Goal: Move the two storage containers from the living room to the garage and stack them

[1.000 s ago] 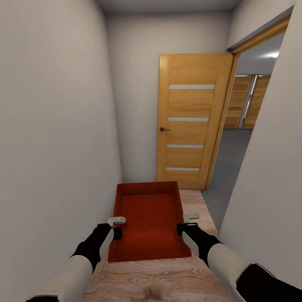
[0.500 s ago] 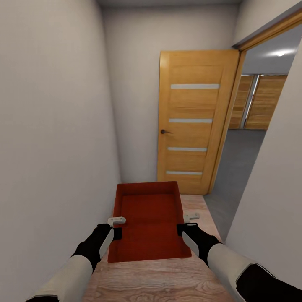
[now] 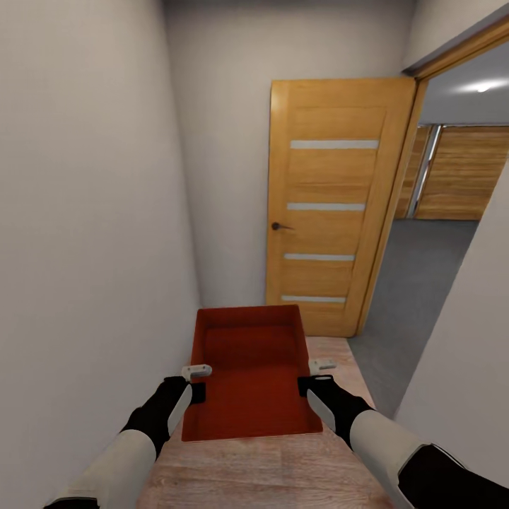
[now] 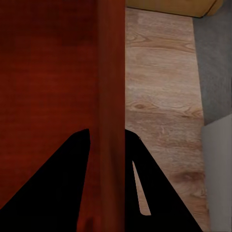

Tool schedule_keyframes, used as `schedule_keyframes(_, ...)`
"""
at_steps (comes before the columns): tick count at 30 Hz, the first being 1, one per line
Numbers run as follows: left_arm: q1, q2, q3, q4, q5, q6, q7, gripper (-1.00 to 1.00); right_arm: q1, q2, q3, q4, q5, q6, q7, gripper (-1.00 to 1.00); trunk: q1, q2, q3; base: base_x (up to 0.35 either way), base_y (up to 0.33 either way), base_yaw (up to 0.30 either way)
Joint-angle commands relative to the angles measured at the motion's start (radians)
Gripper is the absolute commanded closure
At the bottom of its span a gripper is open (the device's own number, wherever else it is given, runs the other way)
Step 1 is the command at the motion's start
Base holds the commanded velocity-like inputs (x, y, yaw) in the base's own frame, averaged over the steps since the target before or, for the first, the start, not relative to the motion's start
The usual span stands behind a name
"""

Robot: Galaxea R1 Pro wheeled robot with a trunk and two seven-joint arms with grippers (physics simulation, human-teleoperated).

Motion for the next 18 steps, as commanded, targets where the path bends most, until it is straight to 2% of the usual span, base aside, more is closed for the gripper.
schedule_keyframes(1, 0.000, 0.005, 0.002, 0.018, -0.022, 0.009, 0.009, 1.00, -0.002, -0.001, 0.005, -0.011, -0.001, -0.003, -0.005, 1.00, 0.001, -0.002, -0.002, 0.323, 0.000, 0.000)
schedule_keyframes(18, 0.000, 0.005, 0.002, 0.018, -0.022, 0.009, 0.009, 1.00, -0.001, 0.000, 0.005, -0.011, -0.001, -0.003, -0.005, 1.00, 0.001, -0.002, -0.002, 0.323, 0.000, 0.000)
